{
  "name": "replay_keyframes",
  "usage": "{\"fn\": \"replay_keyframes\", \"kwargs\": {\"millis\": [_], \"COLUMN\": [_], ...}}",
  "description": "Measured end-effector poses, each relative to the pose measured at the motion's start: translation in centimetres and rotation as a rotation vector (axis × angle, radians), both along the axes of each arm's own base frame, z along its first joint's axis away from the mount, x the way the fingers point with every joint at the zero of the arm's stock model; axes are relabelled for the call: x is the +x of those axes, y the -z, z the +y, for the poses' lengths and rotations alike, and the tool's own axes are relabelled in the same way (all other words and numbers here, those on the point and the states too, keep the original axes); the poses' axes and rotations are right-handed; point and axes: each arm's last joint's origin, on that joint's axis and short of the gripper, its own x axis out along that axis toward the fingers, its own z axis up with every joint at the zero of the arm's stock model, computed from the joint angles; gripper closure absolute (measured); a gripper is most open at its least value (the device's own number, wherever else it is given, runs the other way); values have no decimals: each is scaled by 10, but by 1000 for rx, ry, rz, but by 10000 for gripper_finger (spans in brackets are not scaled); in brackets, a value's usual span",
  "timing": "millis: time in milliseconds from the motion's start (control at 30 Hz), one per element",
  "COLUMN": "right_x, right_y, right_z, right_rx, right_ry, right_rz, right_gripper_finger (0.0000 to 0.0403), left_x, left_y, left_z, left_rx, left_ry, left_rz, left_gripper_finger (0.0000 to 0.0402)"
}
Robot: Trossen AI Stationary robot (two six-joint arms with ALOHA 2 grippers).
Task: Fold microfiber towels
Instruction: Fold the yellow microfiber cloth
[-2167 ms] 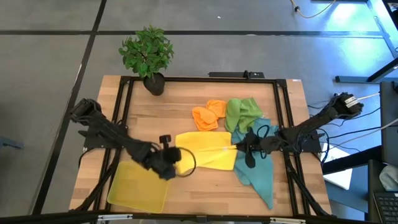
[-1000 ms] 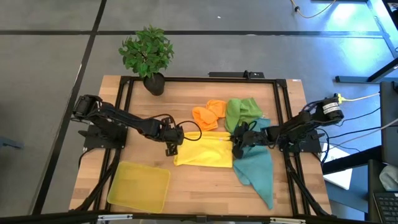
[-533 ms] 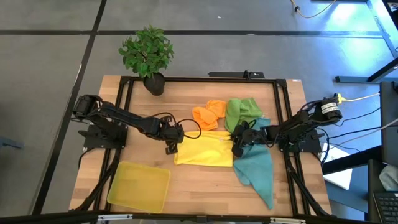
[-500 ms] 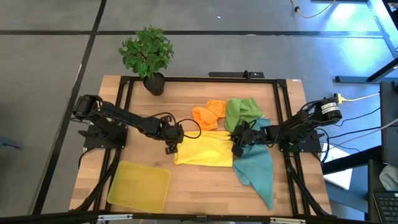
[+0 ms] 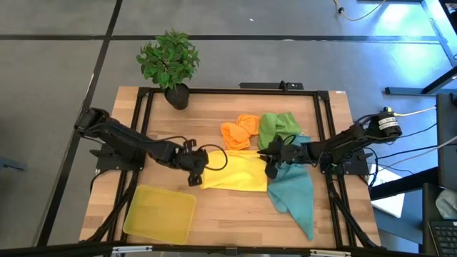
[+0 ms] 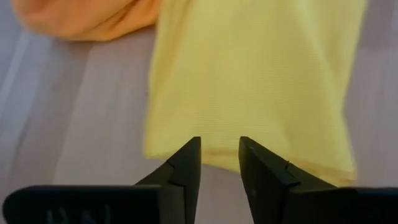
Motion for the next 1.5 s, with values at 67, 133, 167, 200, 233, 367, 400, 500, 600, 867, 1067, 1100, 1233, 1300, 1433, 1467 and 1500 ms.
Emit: {"fn": "replay_keyframes", "kwargs": {"millis": [67, 133, 167, 200, 233, 367, 400, 500, 600, 867, 1067, 1100, 1233, 1300, 1433, 1467, 1500], "right_x": [2, 4, 4, 4, 4, 3, 3, 3, 2, -2, -1, -1, -1, -2, -4, -3, -2], "right_y": [-3, -5, -5, -5, -4, -2, -2, -2, -2, -2, -3, -3, -3, -2, 1, 1, 1], "right_z": [2, 4, 4, 4, 4, 3, 3, 2, -1, -7, -7, -7, -7, -7, -7, -6, -5], "right_rx": [2, 1, -4, -7, -11, -30, -32, -45, -91, -162, -162, -162, -162, -165, -133, -113, -90], "right_ry": [-14, -22, -21, -19, -16, -20, -19, 6, 92, 323, 322, 322, 322, 321, 312, 296, 273], "right_rz": [-12, -15, -9, -1, 10, 34, 37, 35, 33, 17, 13, 13, 13, 24, 52, 49, 41], "right_gripper_finger": [320, 320, 320, 320, 320, 315, 309, 283, 250, 205, 204, 204, 204, 204, 204, 204, 204], "left_x": [3, 5, 6, 6, 5, 8, 8, 9, 9, 7, 3, 2, -1, -3, -6, -6, -6], "left_y": [4, 7, 8, 9, 8, 6, 5, 3, 2, 0, 0, 0, 1, 2, 5, 5, 5], "left_z": [-6, -11, -13, -14, -16, -24, -26, -32, -36, -51, -59, -61, -64, -65, -59, -57, -56], "left_rx": [1, -1, -4, -3, -5, -22, -27, -48, -60, -82, -106, -112, -112, -106, -58, -59, -62], "left_ry": [14, 27, 33, 38, 41, 65, 74, 97, 113, 158, 164, 160, 169, 163, 81, 61, 48], "left_rz": [-6, -17, -24, -18, -22, -74, -93, -120, -135, -172, -174, -175, -160, -144, -115, -113, -111], "left_gripper_finger": [302, 302, 302, 302, 302, 302, 302, 302, 302, 302, 302, 302, 302, 302, 302, 302, 302]}}
